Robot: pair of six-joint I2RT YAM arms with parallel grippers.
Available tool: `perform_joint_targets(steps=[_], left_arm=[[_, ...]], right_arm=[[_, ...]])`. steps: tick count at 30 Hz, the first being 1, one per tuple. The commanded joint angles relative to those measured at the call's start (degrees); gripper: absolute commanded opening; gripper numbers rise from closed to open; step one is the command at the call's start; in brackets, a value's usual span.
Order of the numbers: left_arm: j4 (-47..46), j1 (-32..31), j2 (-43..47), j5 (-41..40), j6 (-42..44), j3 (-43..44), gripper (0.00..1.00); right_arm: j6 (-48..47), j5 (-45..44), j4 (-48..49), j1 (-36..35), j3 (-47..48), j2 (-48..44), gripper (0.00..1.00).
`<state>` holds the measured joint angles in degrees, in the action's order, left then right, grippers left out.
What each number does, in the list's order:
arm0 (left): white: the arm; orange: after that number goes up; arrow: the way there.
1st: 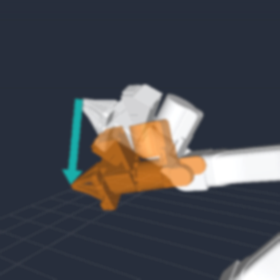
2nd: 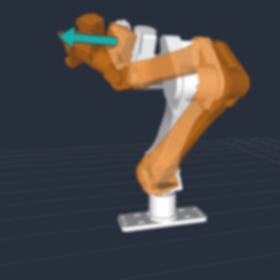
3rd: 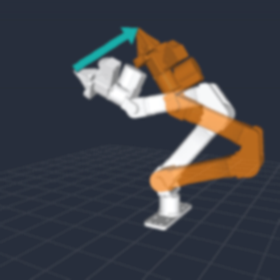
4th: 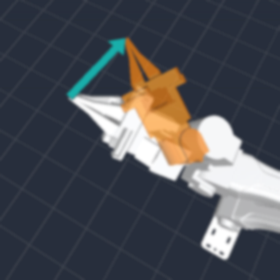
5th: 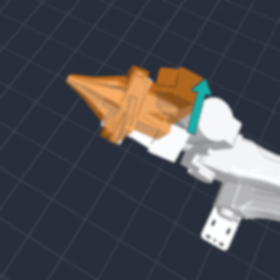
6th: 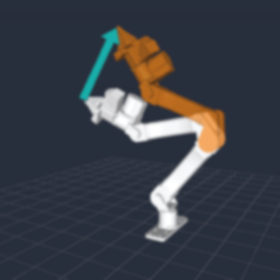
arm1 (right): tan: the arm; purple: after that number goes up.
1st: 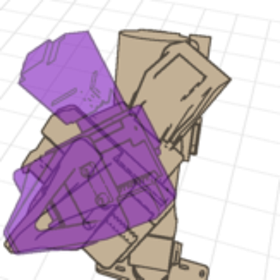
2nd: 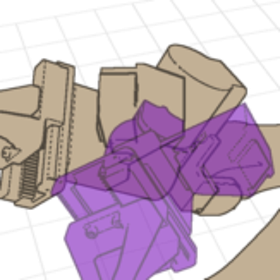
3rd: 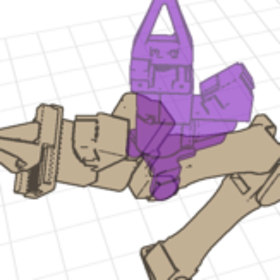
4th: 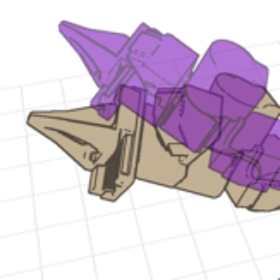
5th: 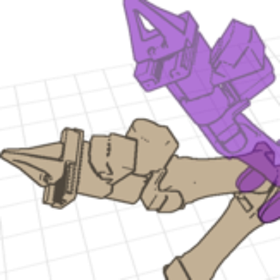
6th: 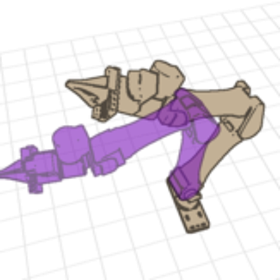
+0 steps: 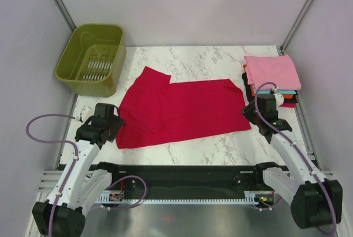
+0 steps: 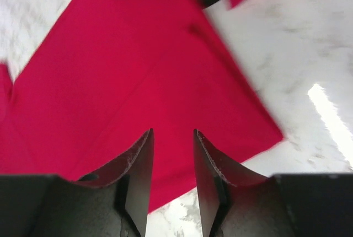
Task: Fold and stack the t-shirts
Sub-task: Fold the tshirt
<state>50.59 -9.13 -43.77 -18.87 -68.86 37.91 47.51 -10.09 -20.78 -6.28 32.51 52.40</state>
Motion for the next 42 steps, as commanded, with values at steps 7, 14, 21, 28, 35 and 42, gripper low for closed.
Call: perform_joint_targets(steps=[7, 14, 21, 28, 35, 42], left_arm=[[-5.83, -0.19, -6.33, 2.96, 3.99, 0.33, 0.58], [-12.43, -0.54, -8.08, 8.84, 5.58, -5.91, 0.58], [-20.35, -0.81, -9.14, 12.46, 11.55, -8.29, 0.46], [-25.43, -0.81, -10.89, 11.13, 12.43, -12.32, 0.35], [-25.99, -0.72, -22.92, 12.90, 13.40, -9.62, 0.35], [-24.05, -0.63, -21.28, 9.30, 12.00, -9.34, 0.35]], right_arm=[[-15.42, 13.69, 14.35, -25.14, 11.77, 21.74, 0.36], [-17.10, 11.05, 17.95, -43.10, 25.03, 38.55, 0.43], [-9.10, 12.20, 29.73, -50.05, 27.16, 49.10, 0.41], [-6.99, 10.88, 29.92, -52.16, 33.92, 59.38, 0.44], [-3.12, 8.52, 33.69, -52.16, 34.28, 62.12, 0.46], [-1.10, 4.47, 33.87, -52.25, 34.90, 62.56, 0.48]])
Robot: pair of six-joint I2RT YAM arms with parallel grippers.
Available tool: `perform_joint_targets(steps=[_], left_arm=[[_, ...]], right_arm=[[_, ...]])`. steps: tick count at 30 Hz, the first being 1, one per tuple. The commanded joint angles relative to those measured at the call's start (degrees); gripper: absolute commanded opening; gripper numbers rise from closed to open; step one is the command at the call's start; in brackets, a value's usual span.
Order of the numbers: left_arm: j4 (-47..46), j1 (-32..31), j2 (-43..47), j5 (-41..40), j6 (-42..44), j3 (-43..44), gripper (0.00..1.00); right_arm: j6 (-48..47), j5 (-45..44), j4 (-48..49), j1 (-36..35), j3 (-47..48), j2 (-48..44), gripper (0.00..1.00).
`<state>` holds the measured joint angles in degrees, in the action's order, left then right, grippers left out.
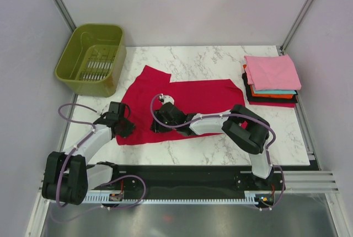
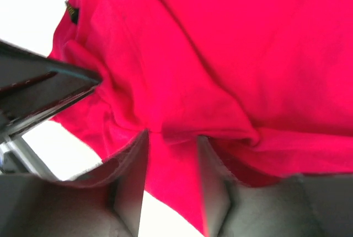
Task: Fold and stack the t-shirts
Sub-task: Fold the tshirt
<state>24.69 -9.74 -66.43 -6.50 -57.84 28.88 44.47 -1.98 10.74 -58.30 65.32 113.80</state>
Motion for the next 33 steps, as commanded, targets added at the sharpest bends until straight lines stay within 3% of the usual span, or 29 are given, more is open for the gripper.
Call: perform_joint_targets(steps=[1, 6, 10, 25, 27, 28, 30, 33], left_arm=[[2.29, -0.02, 2.18, -3.69, 0.63, -0.58, 0.35], [3.96, -0.02, 6.66, -8.52, -1.30, -1.37, 0.36], [3.88, -0.02, 7.29, -10.19, -1.31, -1.29, 0.36], [3.88, -0.02, 4.03, -10.20, -0.95, -0.41, 0.36], [3.88, -0.02, 4.03, -10.28, -0.95, -0.41, 0.36], [3.88, -0.02, 4.03, -10.28, -0.95, -0.32, 0.36], [3.96, -0.02, 3.94, -10.28, -1.04, -0.32, 0.36], [3.96, -0.02, 3.94, -10.37, -1.04, -0.32, 0.36]], right_arm=[[2.63, -4.60, 1.66, -0.23, 2.53, 1.16, 0.41], [3.26, -8.83, -0.81, 0.03, 2.97, 0.29, 0.35], [3.08, -9.45, -3.08, 0.82, 4.81, 0.63, 0.21], [12.03, -0.48, 4.37, 8.46, 2.36, 1.60, 0.23], [13.36, -0.13, 7.70, 9.26, 0.52, 1.25, 0.29], [13.80, 0.30, 8.85, 9.78, -1.23, 1.16, 0.51], [13.63, 1.18, 11.58, 10.23, -2.21, 0.90, 0.66], [7.05, 1.72, 9.05, 9.97, -0.20, 0.64, 0.67]])
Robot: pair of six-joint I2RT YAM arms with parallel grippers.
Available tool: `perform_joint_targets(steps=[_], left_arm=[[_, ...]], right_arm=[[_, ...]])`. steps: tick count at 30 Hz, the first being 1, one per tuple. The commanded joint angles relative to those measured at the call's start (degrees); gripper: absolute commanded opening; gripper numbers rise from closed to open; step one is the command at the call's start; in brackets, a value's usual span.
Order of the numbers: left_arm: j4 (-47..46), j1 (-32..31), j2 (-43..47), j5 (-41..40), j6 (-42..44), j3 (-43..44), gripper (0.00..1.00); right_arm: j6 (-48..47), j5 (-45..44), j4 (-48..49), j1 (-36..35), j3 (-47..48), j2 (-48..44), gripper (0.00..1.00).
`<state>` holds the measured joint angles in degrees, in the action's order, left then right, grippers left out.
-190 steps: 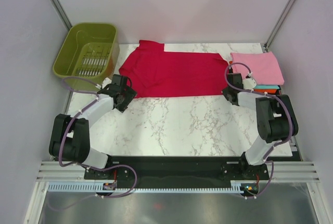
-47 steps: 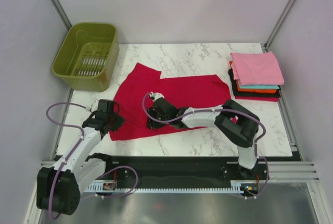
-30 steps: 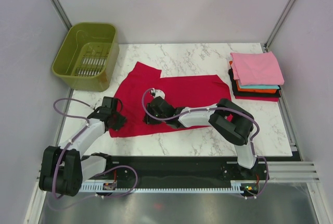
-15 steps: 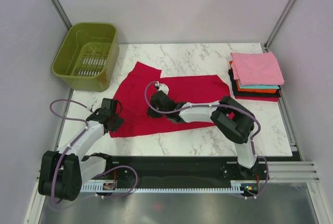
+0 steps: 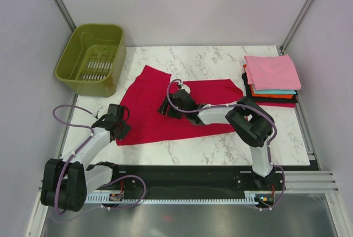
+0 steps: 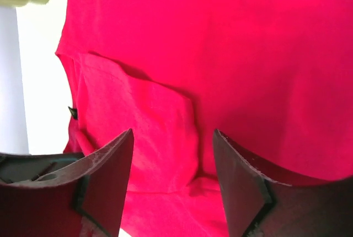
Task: Fold and stack the t-shirts
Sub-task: Fold the tshirt
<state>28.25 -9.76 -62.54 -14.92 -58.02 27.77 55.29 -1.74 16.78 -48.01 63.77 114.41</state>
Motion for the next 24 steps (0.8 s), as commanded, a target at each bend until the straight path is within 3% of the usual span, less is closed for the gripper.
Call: perform_joint_targets(steps=[1, 6, 13, 15, 16, 21, 24], left_arm=[[0.40, 0.00, 0.14, -1.96, -0.78, 0.80, 0.36], [0.49, 0.00, 1.80, -2.05, -0.61, 0.80, 0.35], [0.49, 0.00, 8.31, -3.19, 0.45, 0.88, 0.36], [0.49, 0.00, 9.45, -3.80, 0.98, 1.41, 0.43], [0.14, 0.00, 10.15, -0.58, 3.85, 4.37, 0.54], [-1.96, -0.08, 10.07, 4.53, 7.83, 10.01, 0.62], [-4.68, -0.08, 8.85, 7.26, 6.61, 12.65, 0.72]], right_arm=[[-5.87, 1.13, 1.52, -0.68, 2.93, 0.02, 0.66], [-16.24, -2.47, -4.37, -1.30, 5.31, -1.99, 0.61], [-17.50, -8.72, -12.46, 1.24, 5.85, -7.26, 0.55], [-16.62, -8.20, -13.78, 3.35, 4.71, -10.50, 0.55], [-16.79, -9.24, -16.22, 7.88, 2.52, -14.00, 0.55], [-17.85, -13.02, -20.72, 13.11, 1.09, -18.60, 0.53], [-18.90, -17.85, -24.06, 16.54, 1.10, -19.93, 0.53]])
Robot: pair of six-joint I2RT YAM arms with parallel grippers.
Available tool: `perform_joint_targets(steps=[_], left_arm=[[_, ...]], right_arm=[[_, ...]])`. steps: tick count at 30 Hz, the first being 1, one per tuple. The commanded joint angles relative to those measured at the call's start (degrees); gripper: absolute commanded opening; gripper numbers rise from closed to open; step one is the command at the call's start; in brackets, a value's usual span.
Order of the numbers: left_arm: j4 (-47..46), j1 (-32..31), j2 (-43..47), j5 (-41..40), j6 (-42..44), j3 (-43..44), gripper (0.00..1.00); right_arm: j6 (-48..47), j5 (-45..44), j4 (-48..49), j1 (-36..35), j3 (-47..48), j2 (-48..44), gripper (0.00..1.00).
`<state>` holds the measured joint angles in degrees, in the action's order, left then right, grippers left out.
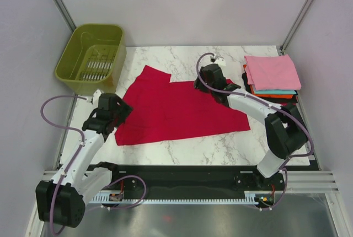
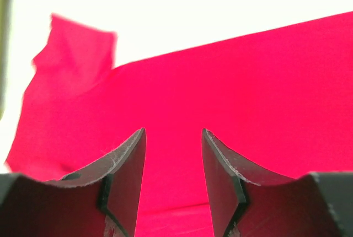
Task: Fold and stack the t-shirts
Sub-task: Fold the tshirt
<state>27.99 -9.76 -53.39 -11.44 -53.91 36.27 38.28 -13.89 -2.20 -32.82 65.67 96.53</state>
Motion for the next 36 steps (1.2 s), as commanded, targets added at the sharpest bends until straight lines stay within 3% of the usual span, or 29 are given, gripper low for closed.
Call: perform_joint_targets(steps=[1, 8, 14, 22, 36], left_arm=[[-7.22, -0.08, -1.01, 5.62, 2.41, 4.68, 0.75], [-12.94, -0.17, -11.12, 9.15, 4.77, 11.45, 0.77], [-24.72, -2.46, -12.36, 13.09, 4.61, 4.08, 0.76], [-25.09, -5.45, -10.86, 15.04, 5.57, 3.10, 0.75], [-25.35, -6.76, -12.36, 17.51, 5.31, 3.98, 0.73]], right_arm=[[-2.24, -7.28, -5.97, 2.92, -0.72, -2.14, 0.53], [-5.76, -14.67, -7.03, 8.82, 1.12, 3.29, 0.55], [-9.54, -22.93, -12.04, 9.18, 11.31, 12.26, 0.57], [-10.77, -29.16, -15.12, 9.26, 16.42, 17.72, 0.58], [-9.72, -28.83, -19.42, 11.55, 22.22, 24.05, 0.55]])
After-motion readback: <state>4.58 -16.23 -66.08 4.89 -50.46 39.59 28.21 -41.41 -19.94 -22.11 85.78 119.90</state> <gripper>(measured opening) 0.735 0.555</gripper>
